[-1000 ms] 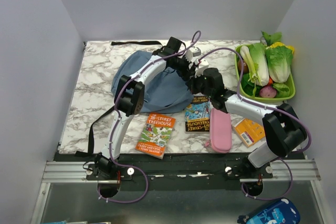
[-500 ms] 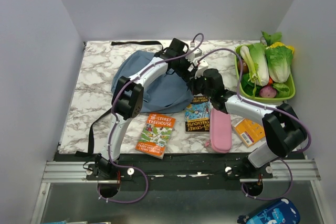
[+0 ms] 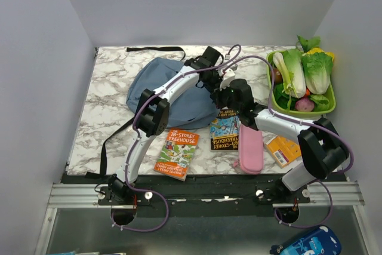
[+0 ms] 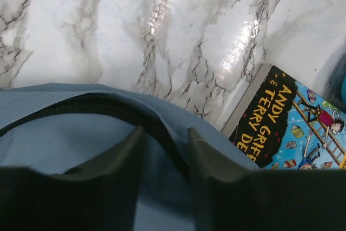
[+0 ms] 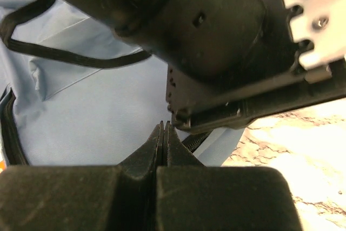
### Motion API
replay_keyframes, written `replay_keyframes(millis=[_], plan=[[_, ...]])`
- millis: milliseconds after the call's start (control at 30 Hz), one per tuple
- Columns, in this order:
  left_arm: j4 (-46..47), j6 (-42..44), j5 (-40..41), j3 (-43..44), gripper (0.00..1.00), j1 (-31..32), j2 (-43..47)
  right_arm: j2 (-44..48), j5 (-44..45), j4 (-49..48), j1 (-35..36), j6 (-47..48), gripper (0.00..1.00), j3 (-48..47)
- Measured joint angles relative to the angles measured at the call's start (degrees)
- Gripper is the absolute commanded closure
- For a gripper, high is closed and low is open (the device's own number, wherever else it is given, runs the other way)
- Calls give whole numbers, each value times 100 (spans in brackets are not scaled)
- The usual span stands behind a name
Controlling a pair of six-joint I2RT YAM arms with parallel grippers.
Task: Pack the student bag
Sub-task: Unzip the student bag at the center of the board.
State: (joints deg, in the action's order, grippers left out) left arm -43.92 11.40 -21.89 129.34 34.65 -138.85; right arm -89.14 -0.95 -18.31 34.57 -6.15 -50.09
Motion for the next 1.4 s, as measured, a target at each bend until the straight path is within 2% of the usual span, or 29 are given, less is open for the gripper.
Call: replay_keyframes(millis=[67,167,200,600,933,1333,1367,1400], plan=[[-42,-11,-31,-79,85,50,-4,0,-11,26,0,17,99,0],[-177,-7,-61,48,92,72,-4,0,-4,31,26,22,99,0],[-214,-9,-59,107,100,72,-4,0,-4,11,26,22,99,0],[-212,-216,-59,160,100,68,-13,0,55,7,168,81,99,-11],[9,-898,-122,448,100,-35,-114,-131,339,109,568,162,99,-164],[1102,-1602,-39,785,100,-236,-278,-308,284,214,1202,-2,99,-516],[1108,-1622,-44,841,100,-254,-304,-308,323,240,1211,-20,99,-516],[1102,-1628,-50,885,67,-273,-319,-310,380,275,1217,-28,99,-516]])
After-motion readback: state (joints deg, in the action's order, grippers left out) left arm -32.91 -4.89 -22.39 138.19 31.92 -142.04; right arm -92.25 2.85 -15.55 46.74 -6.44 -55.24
